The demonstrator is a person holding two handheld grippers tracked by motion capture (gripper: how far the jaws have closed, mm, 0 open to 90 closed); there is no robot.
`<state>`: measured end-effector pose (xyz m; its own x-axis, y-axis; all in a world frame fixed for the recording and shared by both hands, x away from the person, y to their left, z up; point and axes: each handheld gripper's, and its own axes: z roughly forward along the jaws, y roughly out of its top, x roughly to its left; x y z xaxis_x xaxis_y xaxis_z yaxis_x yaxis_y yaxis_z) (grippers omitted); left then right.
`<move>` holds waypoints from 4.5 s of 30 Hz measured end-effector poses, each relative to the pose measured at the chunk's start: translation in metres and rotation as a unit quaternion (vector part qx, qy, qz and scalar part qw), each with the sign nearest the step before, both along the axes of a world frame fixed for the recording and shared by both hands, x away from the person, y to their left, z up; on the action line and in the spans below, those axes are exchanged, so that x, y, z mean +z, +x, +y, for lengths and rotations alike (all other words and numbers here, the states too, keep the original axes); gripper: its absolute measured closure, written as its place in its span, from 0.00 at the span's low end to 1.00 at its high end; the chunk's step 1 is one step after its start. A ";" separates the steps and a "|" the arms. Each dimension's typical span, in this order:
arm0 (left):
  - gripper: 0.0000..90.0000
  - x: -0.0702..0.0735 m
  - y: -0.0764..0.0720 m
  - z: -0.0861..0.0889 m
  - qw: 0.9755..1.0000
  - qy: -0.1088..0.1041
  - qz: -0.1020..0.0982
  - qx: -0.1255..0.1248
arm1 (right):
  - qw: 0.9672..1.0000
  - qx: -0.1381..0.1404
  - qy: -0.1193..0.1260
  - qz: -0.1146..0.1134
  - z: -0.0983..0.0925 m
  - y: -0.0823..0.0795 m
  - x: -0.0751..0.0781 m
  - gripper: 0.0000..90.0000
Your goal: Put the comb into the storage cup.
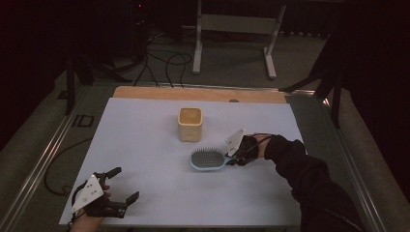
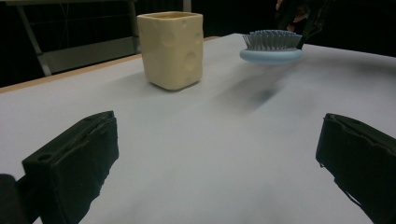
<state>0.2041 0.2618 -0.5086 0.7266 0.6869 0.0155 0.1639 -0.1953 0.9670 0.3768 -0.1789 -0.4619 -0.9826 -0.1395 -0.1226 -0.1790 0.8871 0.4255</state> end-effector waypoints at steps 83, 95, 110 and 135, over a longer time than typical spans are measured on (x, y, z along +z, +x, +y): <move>0.00 0.002 -0.001 0.004 1.000 -0.009 -0.004 0.005 | 0.894 -0.305 0.328 -0.032 0.019 0.009 0.074 0.78; 0.00 0.002 -0.001 0.005 1.000 -0.013 -0.004 0.006 | 0.862 -0.363 0.345 -0.081 0.030 0.017 0.078 0.78; 0.00 0.002 -0.001 0.005 1.000 -0.015 -0.004 0.005 | 0.832 -0.390 0.384 -0.091 0.043 0.032 0.081 0.78; 0.00 0.001 0.000 0.005 1.000 -0.018 0.000 0.006 | 0.821 -0.341 0.456 -0.052 0.053 0.059 0.070 0.78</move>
<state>0.2040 0.2671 -0.5072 0.7189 0.6950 -0.0084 0.1652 -0.1591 0.9733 0.4361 -0.1257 -0.3915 -0.7724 0.6338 0.0414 0.1493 0.1178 0.9818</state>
